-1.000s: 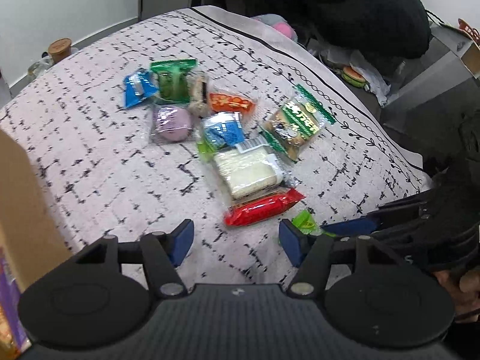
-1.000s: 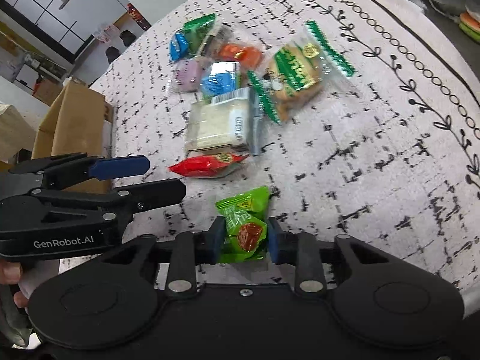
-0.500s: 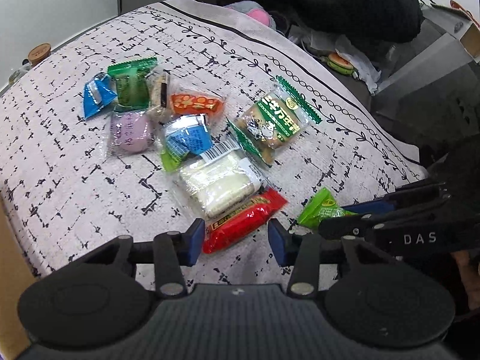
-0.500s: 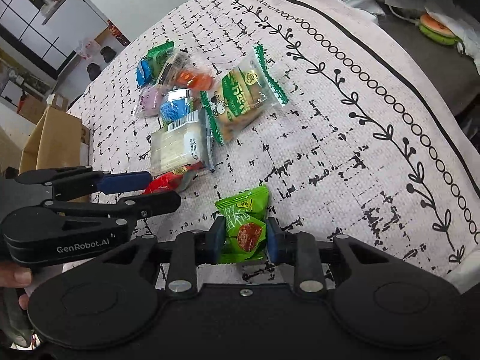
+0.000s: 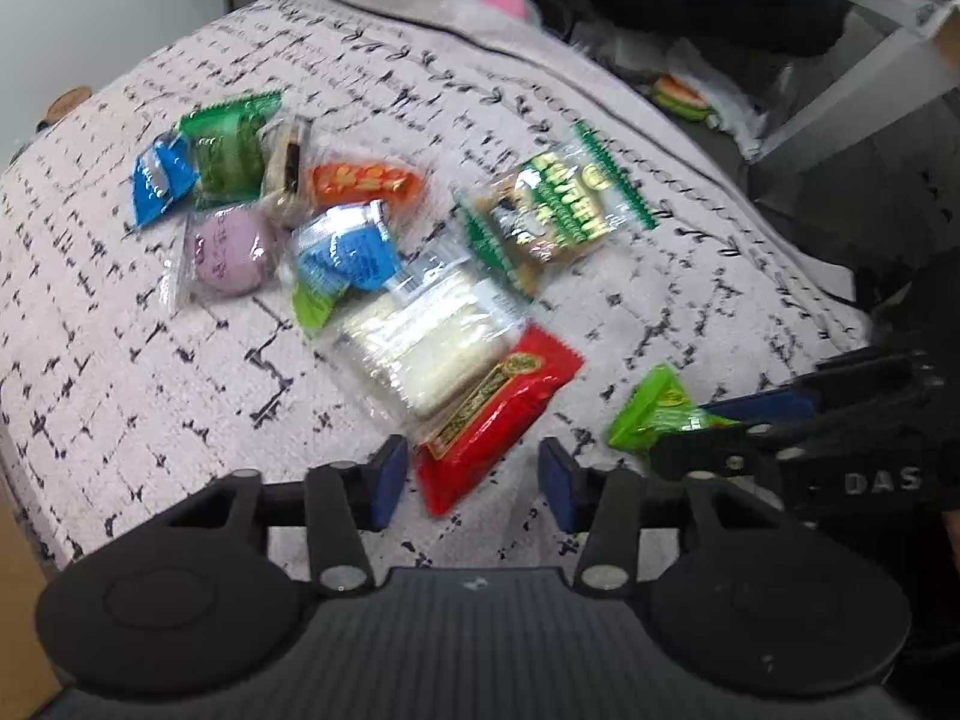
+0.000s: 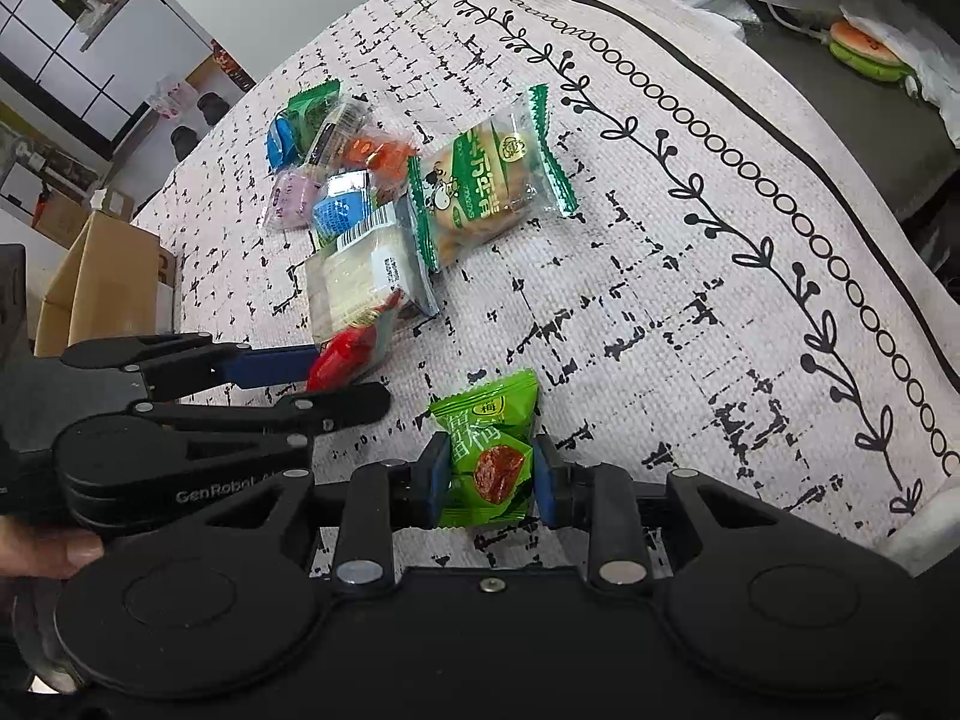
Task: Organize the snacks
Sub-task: 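Grasp the green candy with the right gripper while the left gripper grasps the red candy, then carry the green and red candies over the box with both grippers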
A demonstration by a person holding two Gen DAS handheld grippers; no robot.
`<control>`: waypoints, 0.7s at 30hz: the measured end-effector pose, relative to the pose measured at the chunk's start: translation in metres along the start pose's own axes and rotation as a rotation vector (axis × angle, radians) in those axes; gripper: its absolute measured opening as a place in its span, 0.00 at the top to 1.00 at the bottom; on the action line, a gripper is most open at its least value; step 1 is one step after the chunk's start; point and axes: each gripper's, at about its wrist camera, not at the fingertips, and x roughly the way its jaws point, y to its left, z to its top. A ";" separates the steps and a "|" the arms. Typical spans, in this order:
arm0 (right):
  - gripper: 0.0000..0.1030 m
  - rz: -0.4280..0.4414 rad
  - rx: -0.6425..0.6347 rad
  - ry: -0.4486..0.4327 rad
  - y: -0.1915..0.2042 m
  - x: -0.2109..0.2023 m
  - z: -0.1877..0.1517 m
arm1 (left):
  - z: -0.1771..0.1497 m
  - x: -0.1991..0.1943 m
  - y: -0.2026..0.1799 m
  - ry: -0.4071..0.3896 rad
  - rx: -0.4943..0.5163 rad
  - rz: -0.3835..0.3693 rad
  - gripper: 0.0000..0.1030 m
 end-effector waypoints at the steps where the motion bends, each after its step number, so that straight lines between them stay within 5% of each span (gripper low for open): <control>1: 0.72 0.001 0.000 -0.001 0.000 0.000 0.000 | 0.000 -0.001 0.000 -0.006 0.001 0.004 0.65; 4: 0.72 -0.002 0.000 -0.005 0.000 -0.002 -0.001 | -0.001 -0.007 0.004 -0.012 -0.014 -0.028 0.82; 7: 0.72 -0.001 0.001 -0.007 0.002 -0.002 -0.001 | -0.003 -0.011 0.006 -0.013 -0.013 -0.040 0.89; 21: 0.73 0.040 -0.026 -0.056 0.019 -0.012 0.001 | -0.016 -0.046 0.021 -0.093 -0.084 -0.016 0.95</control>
